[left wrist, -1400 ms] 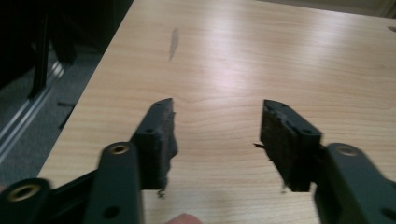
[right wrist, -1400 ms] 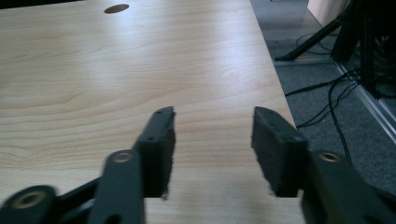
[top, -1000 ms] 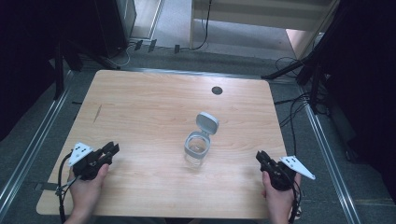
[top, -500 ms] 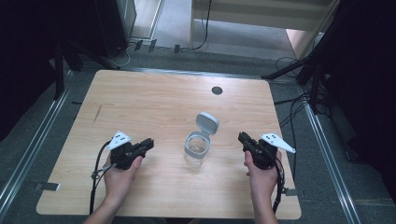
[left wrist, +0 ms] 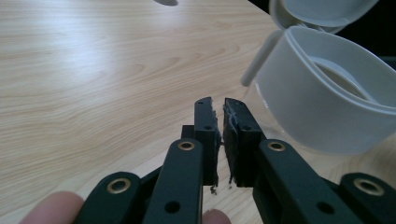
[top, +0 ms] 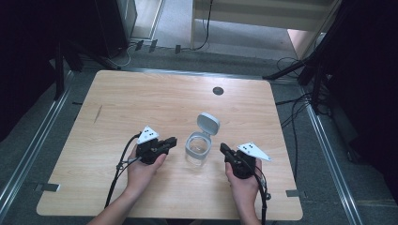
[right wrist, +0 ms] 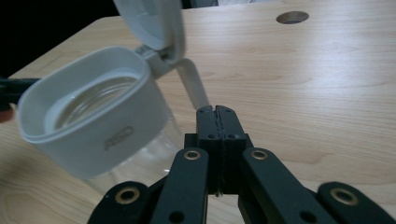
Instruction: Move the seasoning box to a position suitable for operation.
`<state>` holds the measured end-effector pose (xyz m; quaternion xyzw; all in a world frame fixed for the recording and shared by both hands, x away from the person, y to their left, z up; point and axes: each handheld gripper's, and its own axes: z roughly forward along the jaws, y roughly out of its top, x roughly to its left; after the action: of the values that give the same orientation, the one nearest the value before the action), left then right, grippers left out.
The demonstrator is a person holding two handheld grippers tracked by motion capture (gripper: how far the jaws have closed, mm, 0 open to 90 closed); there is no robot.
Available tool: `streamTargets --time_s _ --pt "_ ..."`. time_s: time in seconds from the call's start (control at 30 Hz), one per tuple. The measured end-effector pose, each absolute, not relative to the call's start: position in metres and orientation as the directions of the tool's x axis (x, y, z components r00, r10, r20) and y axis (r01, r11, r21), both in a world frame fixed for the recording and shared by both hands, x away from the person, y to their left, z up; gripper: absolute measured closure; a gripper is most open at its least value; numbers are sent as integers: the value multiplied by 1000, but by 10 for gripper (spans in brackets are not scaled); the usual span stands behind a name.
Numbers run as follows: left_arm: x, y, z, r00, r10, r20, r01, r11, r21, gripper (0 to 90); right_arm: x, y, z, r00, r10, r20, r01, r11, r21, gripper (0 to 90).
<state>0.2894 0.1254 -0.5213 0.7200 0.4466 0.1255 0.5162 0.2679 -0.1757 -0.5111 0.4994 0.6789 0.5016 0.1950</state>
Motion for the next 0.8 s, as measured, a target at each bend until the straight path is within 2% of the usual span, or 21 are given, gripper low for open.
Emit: streamTargets --time_s 0.07,0.3,0.8 --pt "291 120 -522 589 760 -274 508 -85 857 872 264 -166 -509 -417 877 240 473 -16 881 900" --pt "288 110 -518 633 728 -262 491 -116 863 856 258 -147 -506 -416 888 198 454 14 891 900" --pt "272 103 -515 660 714 -233 474 -155 866 881 274 -150 -511 -460 860 220 467 24 884 900"
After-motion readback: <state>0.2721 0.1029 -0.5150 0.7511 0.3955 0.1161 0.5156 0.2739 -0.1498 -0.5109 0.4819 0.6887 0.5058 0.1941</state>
